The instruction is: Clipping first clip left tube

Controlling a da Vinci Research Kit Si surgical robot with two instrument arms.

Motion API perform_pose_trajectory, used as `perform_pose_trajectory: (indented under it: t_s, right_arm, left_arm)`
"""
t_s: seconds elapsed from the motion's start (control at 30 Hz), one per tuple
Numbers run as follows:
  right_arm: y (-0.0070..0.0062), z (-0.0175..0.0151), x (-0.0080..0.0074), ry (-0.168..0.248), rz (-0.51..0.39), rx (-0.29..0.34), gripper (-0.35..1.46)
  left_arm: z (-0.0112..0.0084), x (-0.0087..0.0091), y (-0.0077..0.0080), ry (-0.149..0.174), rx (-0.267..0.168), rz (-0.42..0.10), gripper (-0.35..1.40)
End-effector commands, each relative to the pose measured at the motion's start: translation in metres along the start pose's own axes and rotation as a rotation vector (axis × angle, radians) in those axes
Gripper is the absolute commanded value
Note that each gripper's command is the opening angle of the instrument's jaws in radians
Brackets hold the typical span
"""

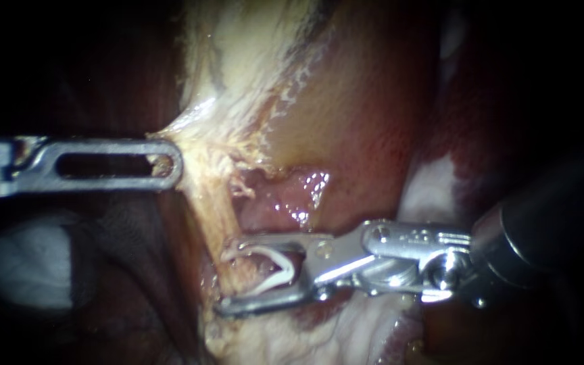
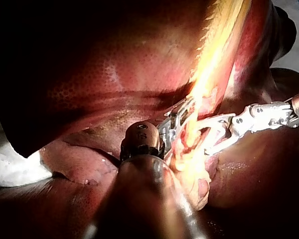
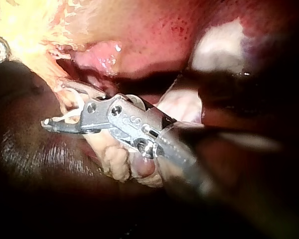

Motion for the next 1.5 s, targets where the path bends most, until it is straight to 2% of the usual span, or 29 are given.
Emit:
perform_pose_trajectory:
  t_s: [0.03,0.17,0.4,0.53,0.63,0.77,0.97,1.1,1.27,1.5]
  right_arm:
    - [0.0003,0.0000,-0.0001,-0.003,0.000,-0.001,0.60]
    - [0.0013,0.0003,-0.0006,-0.011,0.008,-0.004,0.60]
    - [0.0031,0.0020,-0.0026,-0.058,0.004,-0.038,0.60]
    - [0.0034,0.0028,-0.0030,-0.058,0.002,-0.041,0.60]
    - [0.0033,0.0029,-0.0028,-0.058,0.001,-0.042,0.60]
    - [0.0028,0.0022,-0.0024,-0.059,0.003,-0.006,0.60]
    - [0.0018,0.0000,-0.0009,-0.026,-0.007,0.070,0.60]
    - [0.0015,0.0002,-0.0005,0.000,0.013,0.125,0.60]
    - [0.0015,0.0023,-0.0009,0.000,0.011,0.153,0.60]
    - [0.0019,0.0046,-0.0020,-0.001,0.012,0.154,0.60]
  left_arm:
    - [0.0000,0.0000,0.0000,0.000,-0.001,0.000,-0.35]
    - [-0.0001,0.0001,-0.0002,-0.001,-0.001,-0.001,-0.35]
    - [-0.0001,0.0002,-0.0005,-0.002,-0.003,-0.002,-0.35]
    - [-0.0002,0.0003,-0.0007,-0.003,-0.004,-0.002,-0.35]
    - [-0.0003,0.0004,-0.0008,-0.003,-0.004,-0.003,-0.35]
    - [-0.0003,0.0004,-0.0008,-0.003,-0.004,-0.003,-0.35]
    - [-0.0003,0.0004,-0.0008,-0.003,-0.004,-0.003,-0.35]
    - [-0.0003,0.0004,-0.0008,-0.003,-0.004,-0.003,-0.35]
    - [-0.0003,0.0004,-0.0008,-0.003,-0.004,-0.003,-0.35]
    - [-0.0003,0.0004,-0.0008,-0.003,-0.004,-0.003,-0.35]
